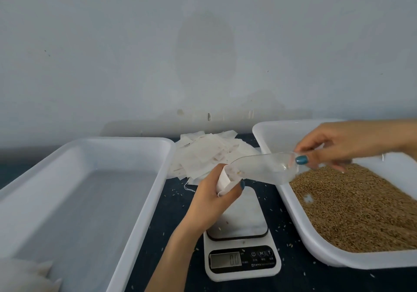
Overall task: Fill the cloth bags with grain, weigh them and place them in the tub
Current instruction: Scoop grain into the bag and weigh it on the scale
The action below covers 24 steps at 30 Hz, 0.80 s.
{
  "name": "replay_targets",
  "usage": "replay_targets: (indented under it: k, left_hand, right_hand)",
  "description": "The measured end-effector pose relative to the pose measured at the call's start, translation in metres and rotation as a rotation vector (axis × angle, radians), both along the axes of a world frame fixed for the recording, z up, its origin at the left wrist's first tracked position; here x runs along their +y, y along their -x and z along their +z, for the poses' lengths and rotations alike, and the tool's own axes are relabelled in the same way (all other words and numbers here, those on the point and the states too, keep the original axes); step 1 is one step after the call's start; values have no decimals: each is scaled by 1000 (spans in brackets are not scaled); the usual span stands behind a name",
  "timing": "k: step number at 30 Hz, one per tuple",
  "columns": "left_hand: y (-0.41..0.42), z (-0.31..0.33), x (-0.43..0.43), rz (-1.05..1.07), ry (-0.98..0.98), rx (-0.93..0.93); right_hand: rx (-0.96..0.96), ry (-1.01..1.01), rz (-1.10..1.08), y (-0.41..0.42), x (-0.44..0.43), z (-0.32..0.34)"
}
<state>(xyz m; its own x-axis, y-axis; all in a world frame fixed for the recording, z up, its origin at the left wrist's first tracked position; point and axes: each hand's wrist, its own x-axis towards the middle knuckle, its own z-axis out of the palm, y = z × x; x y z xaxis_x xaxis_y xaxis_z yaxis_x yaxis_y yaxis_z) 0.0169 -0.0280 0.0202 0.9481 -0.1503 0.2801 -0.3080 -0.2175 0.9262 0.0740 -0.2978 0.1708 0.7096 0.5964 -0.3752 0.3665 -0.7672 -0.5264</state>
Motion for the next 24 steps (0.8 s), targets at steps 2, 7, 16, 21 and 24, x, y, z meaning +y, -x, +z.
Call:
replay_targets:
  k: [2,7,16,21,24]
  left_hand:
    - [0,4,2,-15,57,45]
    - [0,10,14,-146,427,208]
    - [-3,7,25,9,137,213]
    - [-6,7,19,141,34,73]
    - [-7,5,12,121,77,20]
  right_hand:
    - [48,-129,-55,4,-23,-22]
    - [-120,-193,-391,12,-85,-82]
    - [-587,304,-384,18,-100,-117]
    - [-686,-149,-249,73,13,-65]
    - [-706,-336,-191,94,67,-73]
